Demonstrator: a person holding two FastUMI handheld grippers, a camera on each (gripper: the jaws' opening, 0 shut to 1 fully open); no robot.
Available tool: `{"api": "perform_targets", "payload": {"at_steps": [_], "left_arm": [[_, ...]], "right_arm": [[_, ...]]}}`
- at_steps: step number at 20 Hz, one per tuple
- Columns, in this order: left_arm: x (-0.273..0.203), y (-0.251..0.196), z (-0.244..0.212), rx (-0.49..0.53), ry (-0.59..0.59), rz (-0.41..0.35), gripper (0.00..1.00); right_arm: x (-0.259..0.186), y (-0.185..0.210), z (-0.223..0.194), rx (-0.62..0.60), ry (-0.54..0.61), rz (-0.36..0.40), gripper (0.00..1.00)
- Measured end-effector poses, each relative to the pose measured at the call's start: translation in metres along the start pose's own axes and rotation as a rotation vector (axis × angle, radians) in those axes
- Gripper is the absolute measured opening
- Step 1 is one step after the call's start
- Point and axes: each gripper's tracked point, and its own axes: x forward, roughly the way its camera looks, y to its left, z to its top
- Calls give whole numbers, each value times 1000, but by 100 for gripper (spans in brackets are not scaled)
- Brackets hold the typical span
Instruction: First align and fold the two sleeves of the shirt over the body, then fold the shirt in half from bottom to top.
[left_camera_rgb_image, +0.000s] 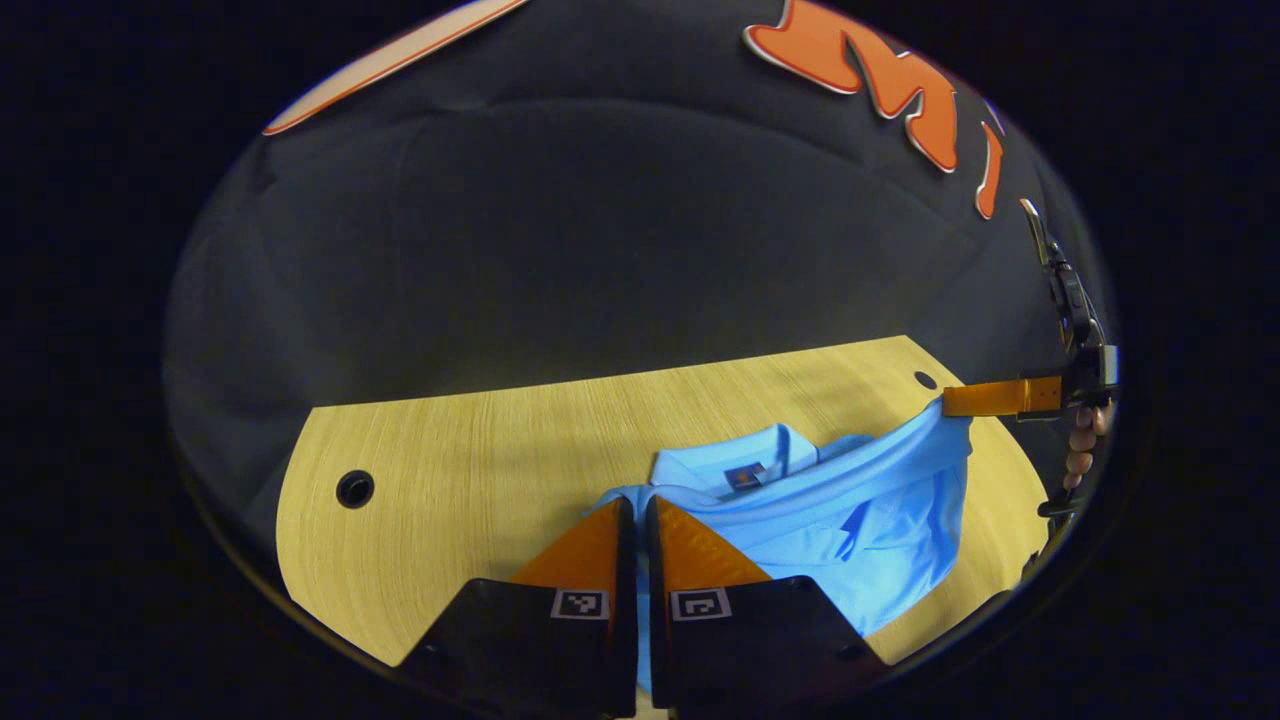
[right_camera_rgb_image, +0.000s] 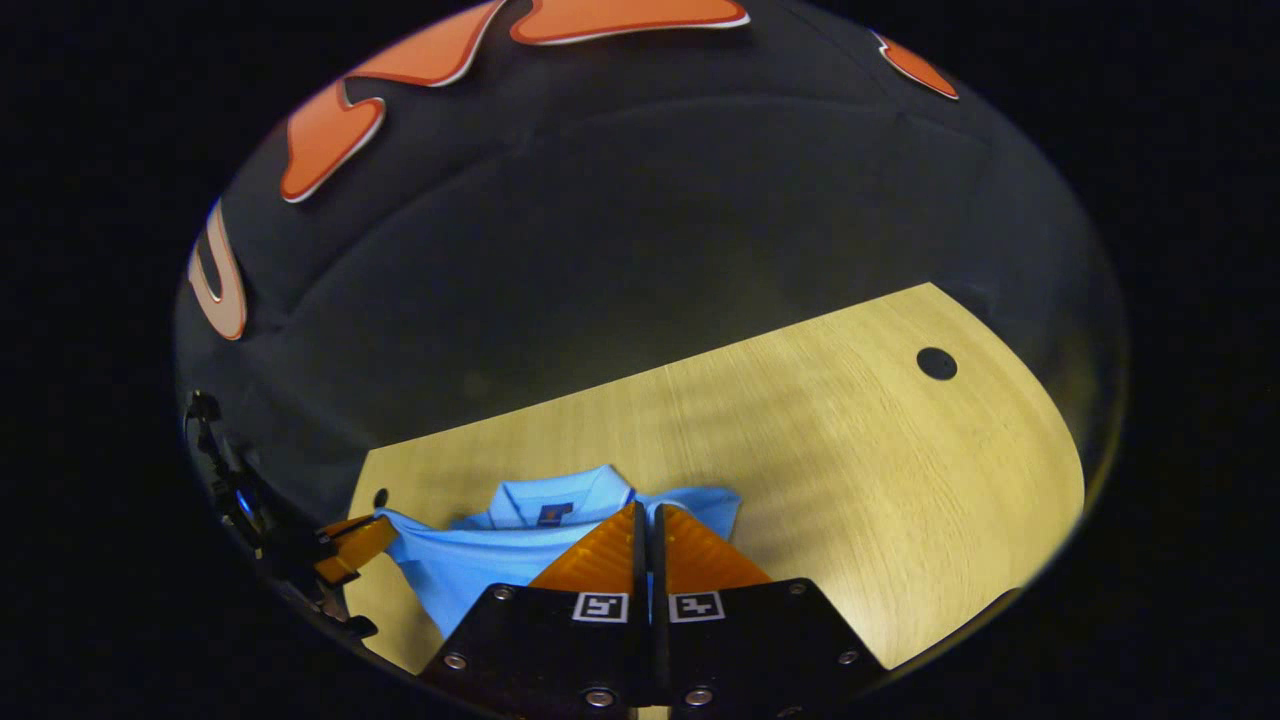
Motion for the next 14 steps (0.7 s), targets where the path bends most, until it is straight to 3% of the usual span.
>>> {"api": "perform_targets", "payload": {"at_steps": [2, 5, 6, 9, 10, 12, 14], "left_arm": [[21, 9, 6, -2, -4, 11, 9], [22, 12, 10, 8, 1, 31, 13], [20, 11, 15, 9, 0, 46, 22], [-1, -1, 17, -42, 11, 54, 76], [-12, 0, 16, -42, 1, 69, 94], [-47, -6, 24, -18, -36, 103, 97], [-81, -19, 34, 1, -74, 120, 97]], "right_arm": [[15, -3, 8, 17, 1, 3, 0], [2, -21, 25, 37, 20, 13, 2], [-4, -24, 23, 51, 52, 24, 10], [-2, -26, 14, -36, 47, 16, 27], [-10, -26, 18, -73, 26, 24, 49], [-37, -15, 19, -125, -20, 43, 52], [-79, -12, 35, -167, -90, 52, 73]]}}
